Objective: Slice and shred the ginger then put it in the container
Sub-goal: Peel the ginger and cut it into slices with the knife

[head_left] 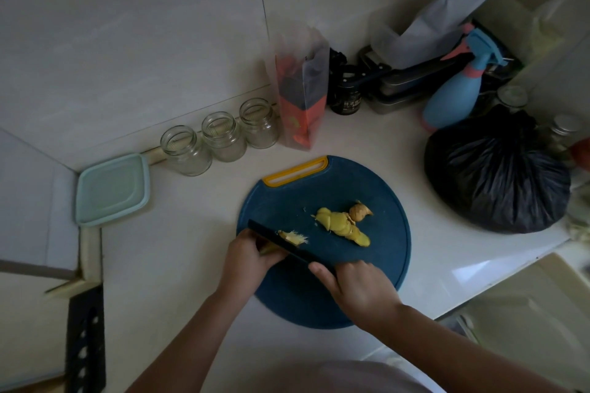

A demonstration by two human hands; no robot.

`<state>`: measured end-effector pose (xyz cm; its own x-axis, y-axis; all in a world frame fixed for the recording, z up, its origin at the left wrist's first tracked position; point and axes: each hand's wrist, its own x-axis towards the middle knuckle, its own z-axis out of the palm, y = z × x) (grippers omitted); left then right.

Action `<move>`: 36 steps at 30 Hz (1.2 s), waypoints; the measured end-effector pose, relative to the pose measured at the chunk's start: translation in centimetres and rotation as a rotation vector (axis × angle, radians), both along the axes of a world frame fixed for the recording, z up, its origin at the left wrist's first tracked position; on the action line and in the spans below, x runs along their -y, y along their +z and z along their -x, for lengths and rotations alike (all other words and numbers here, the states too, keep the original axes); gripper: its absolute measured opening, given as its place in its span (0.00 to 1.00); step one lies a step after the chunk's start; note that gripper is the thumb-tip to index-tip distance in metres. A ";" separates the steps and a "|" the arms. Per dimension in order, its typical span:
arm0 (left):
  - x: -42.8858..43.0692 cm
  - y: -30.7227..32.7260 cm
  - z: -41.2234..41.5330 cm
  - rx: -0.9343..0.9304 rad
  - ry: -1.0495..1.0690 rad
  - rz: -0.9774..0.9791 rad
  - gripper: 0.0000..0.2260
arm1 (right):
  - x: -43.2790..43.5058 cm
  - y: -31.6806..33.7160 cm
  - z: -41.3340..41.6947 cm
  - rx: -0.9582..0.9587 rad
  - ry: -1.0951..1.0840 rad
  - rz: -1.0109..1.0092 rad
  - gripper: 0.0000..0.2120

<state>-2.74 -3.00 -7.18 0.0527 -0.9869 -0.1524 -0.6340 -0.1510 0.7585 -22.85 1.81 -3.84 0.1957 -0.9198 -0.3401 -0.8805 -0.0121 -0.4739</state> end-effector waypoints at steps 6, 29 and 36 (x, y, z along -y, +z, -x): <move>-0.3 -1.0 0.1 0.012 0.020 -0.011 0.20 | -0.7 -0.7 0.6 -0.031 0.016 -0.006 0.48; -0.7 -0.4 0.5 0.000 0.067 0.063 0.22 | 0.7 0.9 -0.4 -0.091 0.019 -0.271 0.34; -0.4 -0.8 0.5 0.067 0.032 0.113 0.21 | 1.0 1.4 -1.2 -0.072 -0.027 -0.322 0.40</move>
